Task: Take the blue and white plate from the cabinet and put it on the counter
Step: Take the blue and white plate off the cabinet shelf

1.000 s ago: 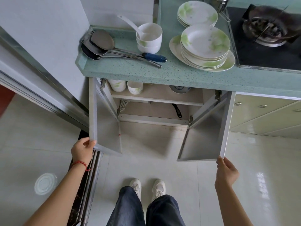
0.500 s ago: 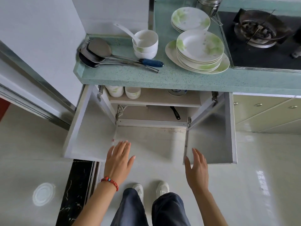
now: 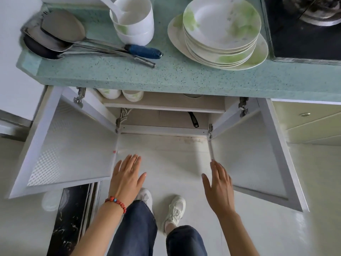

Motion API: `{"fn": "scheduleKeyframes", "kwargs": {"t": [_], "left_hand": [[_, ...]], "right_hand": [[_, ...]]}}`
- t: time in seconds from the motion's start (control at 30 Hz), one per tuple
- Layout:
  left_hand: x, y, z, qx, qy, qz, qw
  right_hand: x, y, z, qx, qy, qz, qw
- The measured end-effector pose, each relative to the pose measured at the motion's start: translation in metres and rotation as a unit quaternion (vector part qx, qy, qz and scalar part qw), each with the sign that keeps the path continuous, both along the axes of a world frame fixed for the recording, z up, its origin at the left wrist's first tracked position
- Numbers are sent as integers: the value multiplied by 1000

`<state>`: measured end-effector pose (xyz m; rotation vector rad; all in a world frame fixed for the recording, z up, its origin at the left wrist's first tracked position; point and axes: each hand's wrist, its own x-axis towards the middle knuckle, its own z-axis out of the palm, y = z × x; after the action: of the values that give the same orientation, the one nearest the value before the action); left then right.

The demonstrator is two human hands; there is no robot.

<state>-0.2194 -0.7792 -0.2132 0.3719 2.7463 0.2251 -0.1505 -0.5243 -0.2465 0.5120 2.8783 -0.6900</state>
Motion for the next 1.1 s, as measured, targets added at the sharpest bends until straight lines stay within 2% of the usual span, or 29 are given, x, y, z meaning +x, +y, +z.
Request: {"fn": "scheduleKeyframes", "kwargs": {"t": [0.07,0.23,0.37,0.67,0.9,1.1], "left_hand": [[-14,8,-20,8,31,7,999],[-54,28,-69,7,20,-4,1000],[-87,43,-125,22,51,-20,998],[-159,72,-237,64,116,-20,991],[-205,90,-290,88,181,-45,979],[-244,101,-312,108,242,-51,963]], "right_hand": [[-16,7,-15,0,10,3,1000],[-59,20,-65,1,15,5,1000],[-97,27,-112,-3,28,0,1000],[-173,48,-211,8,109,-18,994],[-213,70,-268,34,156,4,987],[-250,85,-287,73,224,19,972]]}}
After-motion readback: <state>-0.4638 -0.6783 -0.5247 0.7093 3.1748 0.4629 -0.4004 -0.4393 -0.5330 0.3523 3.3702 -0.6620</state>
